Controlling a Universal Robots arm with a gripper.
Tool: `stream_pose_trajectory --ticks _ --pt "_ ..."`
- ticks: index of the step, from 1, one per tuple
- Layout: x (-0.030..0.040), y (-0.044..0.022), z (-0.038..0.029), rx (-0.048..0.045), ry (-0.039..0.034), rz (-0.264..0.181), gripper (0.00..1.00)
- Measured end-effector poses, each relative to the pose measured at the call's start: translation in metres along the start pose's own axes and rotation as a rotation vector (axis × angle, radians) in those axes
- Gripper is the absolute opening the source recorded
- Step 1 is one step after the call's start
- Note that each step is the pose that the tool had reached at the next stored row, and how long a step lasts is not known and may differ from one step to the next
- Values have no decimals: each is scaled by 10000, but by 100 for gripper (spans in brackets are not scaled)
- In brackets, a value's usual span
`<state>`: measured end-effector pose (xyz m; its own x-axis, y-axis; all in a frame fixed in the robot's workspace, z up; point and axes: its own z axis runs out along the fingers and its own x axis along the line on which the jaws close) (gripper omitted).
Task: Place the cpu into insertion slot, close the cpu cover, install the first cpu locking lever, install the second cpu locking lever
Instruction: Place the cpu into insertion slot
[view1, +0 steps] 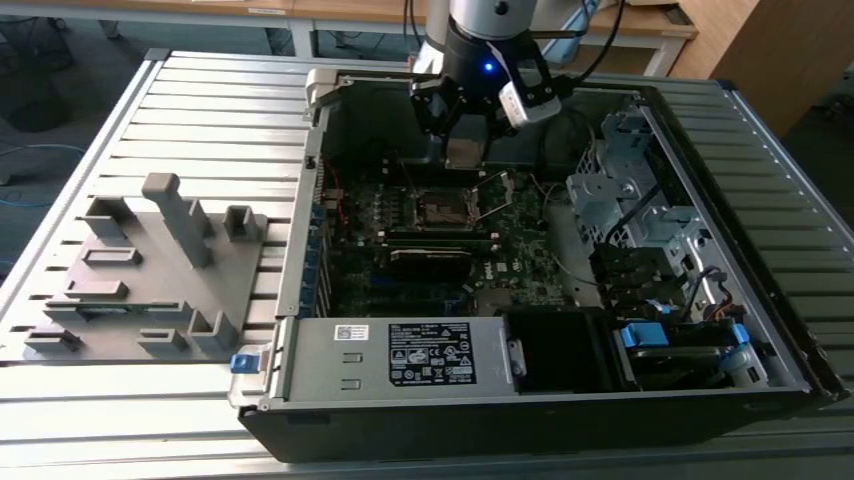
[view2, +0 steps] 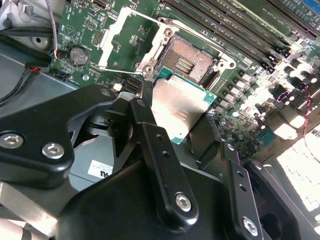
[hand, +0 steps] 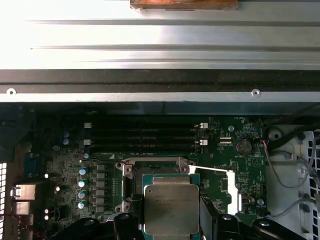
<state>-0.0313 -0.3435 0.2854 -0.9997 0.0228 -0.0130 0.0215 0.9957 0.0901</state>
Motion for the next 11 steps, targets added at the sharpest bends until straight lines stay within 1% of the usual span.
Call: stream_pose_trajectory --ticks 2,4,11 --pt "0 -1 3 2 0 0 54" --pt "0 -2 20 0 0 0 54" --pt "0 -3 35 -1 0 0 54"
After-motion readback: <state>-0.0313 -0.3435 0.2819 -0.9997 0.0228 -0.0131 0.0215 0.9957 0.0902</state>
